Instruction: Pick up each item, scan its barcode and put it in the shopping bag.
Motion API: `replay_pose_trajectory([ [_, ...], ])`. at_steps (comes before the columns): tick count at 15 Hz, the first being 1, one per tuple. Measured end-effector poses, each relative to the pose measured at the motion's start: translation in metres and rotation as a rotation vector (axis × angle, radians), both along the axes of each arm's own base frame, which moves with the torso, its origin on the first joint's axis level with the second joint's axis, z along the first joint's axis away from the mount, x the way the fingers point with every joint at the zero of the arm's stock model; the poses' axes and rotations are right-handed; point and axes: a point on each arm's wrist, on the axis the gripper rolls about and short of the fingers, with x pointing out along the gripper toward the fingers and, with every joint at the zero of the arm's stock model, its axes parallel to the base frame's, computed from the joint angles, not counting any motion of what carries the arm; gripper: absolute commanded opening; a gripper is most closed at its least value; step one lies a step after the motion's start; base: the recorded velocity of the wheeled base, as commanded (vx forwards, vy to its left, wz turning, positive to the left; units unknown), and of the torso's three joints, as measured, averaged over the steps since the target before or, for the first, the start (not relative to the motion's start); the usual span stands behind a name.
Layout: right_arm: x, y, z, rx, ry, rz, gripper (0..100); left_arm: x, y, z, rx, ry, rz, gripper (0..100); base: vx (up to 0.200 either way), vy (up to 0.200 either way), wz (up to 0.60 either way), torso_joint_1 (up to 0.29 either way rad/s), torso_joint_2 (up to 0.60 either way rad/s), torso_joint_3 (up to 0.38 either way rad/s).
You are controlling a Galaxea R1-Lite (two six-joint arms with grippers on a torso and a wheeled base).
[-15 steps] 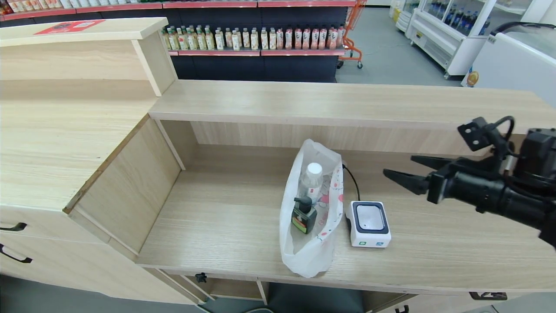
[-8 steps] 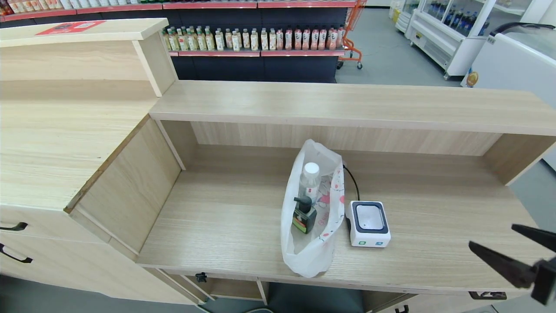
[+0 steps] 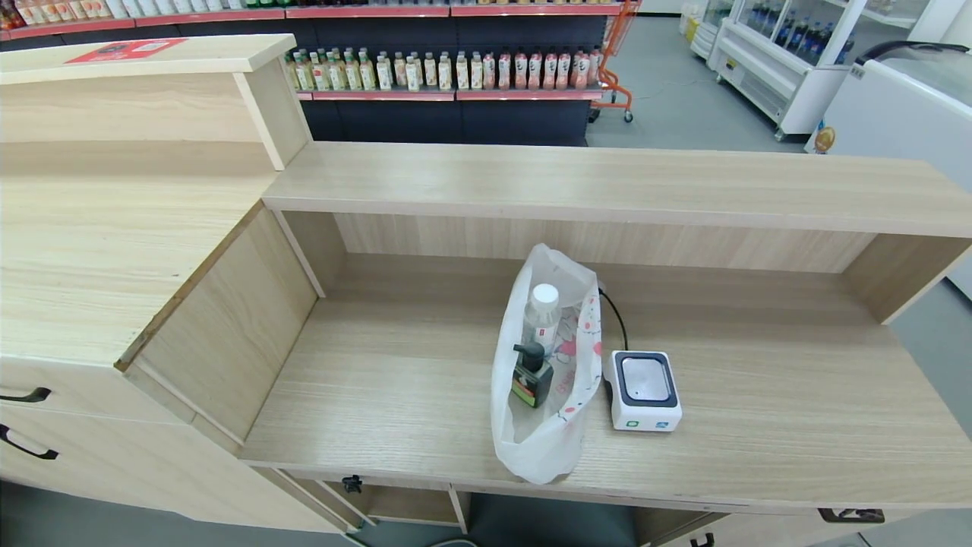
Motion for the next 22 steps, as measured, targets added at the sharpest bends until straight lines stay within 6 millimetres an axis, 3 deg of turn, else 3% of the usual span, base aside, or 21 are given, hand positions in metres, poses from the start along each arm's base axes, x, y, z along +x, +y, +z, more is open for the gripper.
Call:
replay_pose_trajectory([
  [2,-0.006,-0.001,-0.008,0.016,0.004,-0.076,100,0.000,0.000,0.000,0.000,0.000,0.000,100,0.000,0.000,0.00,0.000,0.00,0.000],
  [10,-0.016,-0.002,-0.012,0.015,-0.114,0.000,100,0.000,0.000,0.000,0.000,0.000,0.001,100,0.000,0.000,0.00,0.000,0.00,0.000],
  [19,-0.018,-0.002,-0.013,0.018,-0.129,0.003,100,0.000,0.000,0.000,-0.002,0.000,0.000,100,0.000,0.000,0.00,0.000,0.00,0.000],
  [22,-0.018,-0.002,-0.013,0.018,-0.129,0.002,100,0.000,0.000,0.000,0.001,0.000,0.000,100,0.000,-0.200,0.00,0.004,0.00,0.002],
])
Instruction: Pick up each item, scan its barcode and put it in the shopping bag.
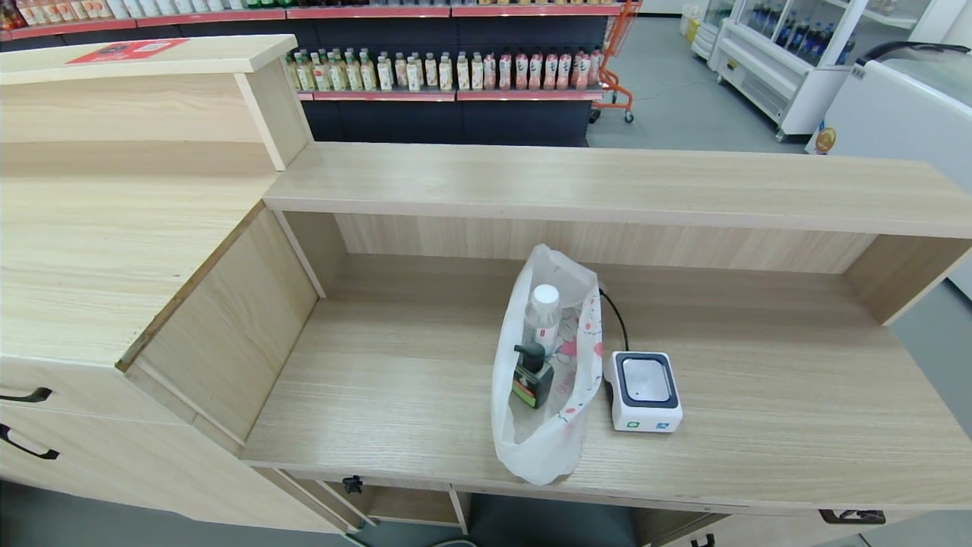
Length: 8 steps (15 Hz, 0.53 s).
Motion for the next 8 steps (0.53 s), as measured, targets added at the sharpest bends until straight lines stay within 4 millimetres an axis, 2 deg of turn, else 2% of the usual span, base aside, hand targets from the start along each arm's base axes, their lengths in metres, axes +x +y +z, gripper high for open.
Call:
replay_pose_trajectory([
  [7,0.0000,0.0000,0.0000,0.004,0.001,0.000,100,0.0000,0.0000,0.0000,0.006,0.000,0.000,100,0.000,-0.200,0.00,0.007,0.01,0.000],
  [8,0.0000,0.0000,0.0000,0.004,0.001,0.001,100,0.0000,0.0000,0.0000,0.002,0.000,0.000,100,0.000,0.000,0.00,0.000,0.00,0.000],
])
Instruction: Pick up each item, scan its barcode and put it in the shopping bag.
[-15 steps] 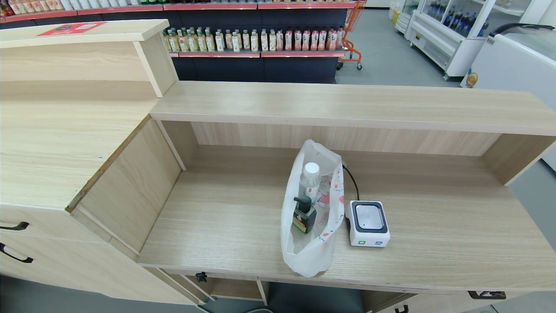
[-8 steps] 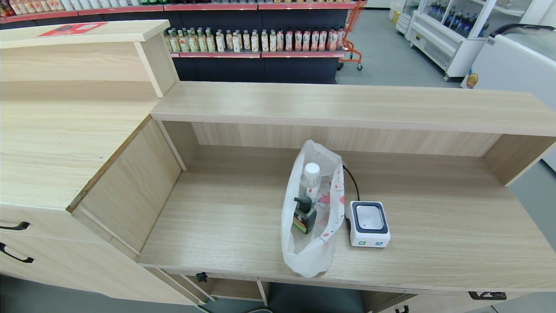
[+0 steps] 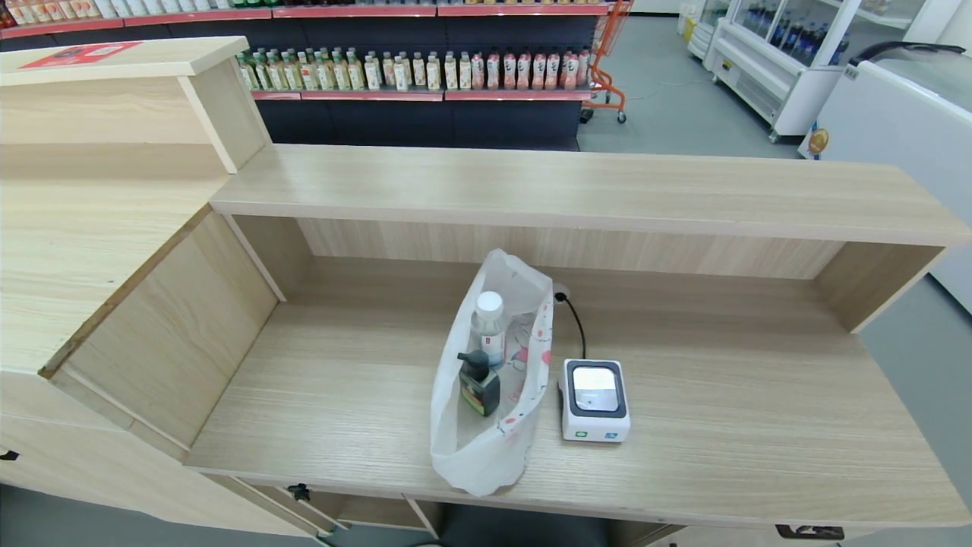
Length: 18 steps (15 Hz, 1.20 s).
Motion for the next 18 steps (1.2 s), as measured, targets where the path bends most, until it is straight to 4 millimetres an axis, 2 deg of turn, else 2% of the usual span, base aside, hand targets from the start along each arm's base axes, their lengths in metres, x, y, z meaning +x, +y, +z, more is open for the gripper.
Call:
replay_pose_trajectory([
  [4,0.0000,0.0000,0.0000,-0.001,0.000,-0.001,100,0.0000,0.0000,0.0000,-0.002,0.000,-0.001,100,0.000,0.000,0.00,0.000,0.00,0.000],
  [10,0.0000,0.0000,0.0000,-0.006,0.000,-0.001,100,0.0000,0.0000,0.0001,-0.001,-0.001,0.000,100,0.200,0.000,0.00,0.001,0.00,0.001],
  [13,0.0001,0.0000,-0.0001,-0.002,0.001,-0.001,100,0.0000,0.0000,0.0000,-0.003,0.000,0.000,100,0.000,0.000,0.00,0.000,0.00,0.000],
  [14,0.0001,0.0000,-0.0001,0.000,0.001,0.000,0,0.0000,0.0000,0.0000,-0.003,0.000,0.000,100,0.000,0.000,0.00,0.056,0.03,-0.012],
  [18,0.0001,0.0000,-0.0001,0.010,0.003,-0.001,0,0.0000,0.0000,0.0000,-0.003,0.000,-0.001,100,0.000,0.000,0.00,0.000,0.00,0.000],
])
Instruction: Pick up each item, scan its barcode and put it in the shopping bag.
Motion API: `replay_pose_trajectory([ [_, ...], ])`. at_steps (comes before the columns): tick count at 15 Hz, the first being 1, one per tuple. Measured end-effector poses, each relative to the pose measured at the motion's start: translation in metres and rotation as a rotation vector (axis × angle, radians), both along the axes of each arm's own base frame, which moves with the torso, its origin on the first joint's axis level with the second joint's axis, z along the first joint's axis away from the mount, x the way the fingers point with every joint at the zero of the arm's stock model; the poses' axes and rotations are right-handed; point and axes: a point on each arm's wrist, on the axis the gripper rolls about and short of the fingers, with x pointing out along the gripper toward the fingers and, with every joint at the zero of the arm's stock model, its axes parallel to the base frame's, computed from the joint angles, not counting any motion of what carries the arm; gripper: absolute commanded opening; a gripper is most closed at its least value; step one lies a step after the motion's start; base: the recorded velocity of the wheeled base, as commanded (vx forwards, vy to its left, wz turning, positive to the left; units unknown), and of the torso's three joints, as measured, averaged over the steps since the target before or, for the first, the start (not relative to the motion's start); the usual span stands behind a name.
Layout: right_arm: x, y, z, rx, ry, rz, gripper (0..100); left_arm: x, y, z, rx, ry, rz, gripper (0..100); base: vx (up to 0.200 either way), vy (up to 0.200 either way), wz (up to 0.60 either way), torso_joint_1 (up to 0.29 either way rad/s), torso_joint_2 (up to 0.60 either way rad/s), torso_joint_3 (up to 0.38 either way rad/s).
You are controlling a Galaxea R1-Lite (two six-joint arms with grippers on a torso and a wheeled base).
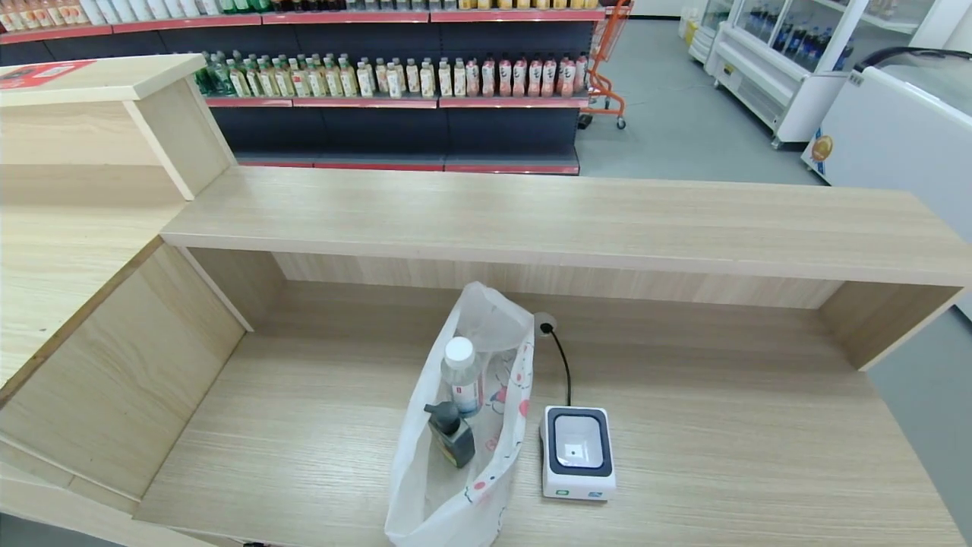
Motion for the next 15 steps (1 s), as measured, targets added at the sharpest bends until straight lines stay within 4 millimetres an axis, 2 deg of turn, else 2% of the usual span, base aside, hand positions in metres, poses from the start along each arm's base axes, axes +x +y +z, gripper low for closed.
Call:
replay_pose_trajectory([
  [15,0.0001,-0.0001,0.0001,0.022,0.004,-0.003,0,0.0000,0.0000,0.0000,0.000,0.000,0.000,100,0.000,0.000,0.00,0.000,0.00,0.000],
])
